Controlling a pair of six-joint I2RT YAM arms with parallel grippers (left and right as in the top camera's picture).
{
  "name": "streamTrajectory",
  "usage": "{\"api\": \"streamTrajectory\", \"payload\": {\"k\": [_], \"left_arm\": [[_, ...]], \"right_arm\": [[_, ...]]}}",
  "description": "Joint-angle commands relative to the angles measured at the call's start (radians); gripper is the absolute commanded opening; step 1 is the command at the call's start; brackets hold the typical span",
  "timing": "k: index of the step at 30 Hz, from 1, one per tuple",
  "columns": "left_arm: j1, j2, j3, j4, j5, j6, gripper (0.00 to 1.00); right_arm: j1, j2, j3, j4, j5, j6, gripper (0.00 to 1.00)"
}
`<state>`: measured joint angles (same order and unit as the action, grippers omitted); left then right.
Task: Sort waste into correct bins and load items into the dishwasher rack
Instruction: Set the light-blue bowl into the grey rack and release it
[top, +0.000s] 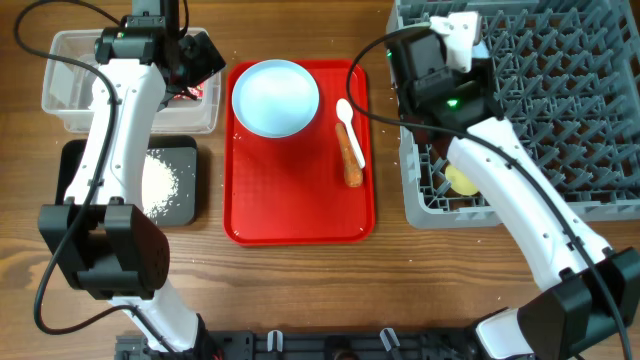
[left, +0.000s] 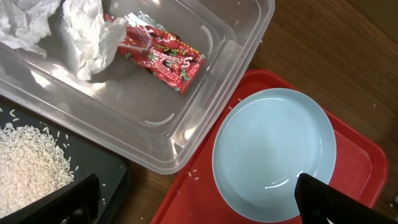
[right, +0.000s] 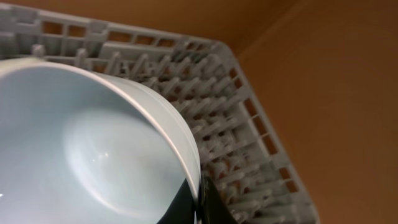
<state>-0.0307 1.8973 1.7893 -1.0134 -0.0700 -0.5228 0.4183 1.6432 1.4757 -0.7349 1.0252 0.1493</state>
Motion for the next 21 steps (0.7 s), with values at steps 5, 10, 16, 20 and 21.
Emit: {"api": "streamTrajectory", "payload": {"k": [5, 10, 16, 20, 21], "left_arm": [[0.002, 0.000, -0.004, 0.000, -0.006, -0.013, 1.00], [0.002, 0.000, -0.004, 0.000, -0.007, -0.013, 1.00], [0.002, 0.000, -0.004, 0.000, -0.006, -0.013, 1.00], [0.002, 0.000, -0.004, 0.000, -0.006, -0.013, 1.00], [0.002, 0.000, -0.004, 0.000, -0.006, -0.013, 1.00]], "right_arm": [[-0.041, 0.024, 0.014, 0.036, 0.132, -0.287, 0.04], [-0.040, 0.109, 0.014, 0.048, 0.134, -0.410, 0.04], [-0.040, 0.193, 0.014, 0.051, 0.135, -0.518, 0.04], [-0.040, 0.246, 0.014, 0.058, 0.186, -0.543, 0.04], [-0.040, 0.252, 0.014, 0.058, 0.195, -0.542, 0.04]]}}
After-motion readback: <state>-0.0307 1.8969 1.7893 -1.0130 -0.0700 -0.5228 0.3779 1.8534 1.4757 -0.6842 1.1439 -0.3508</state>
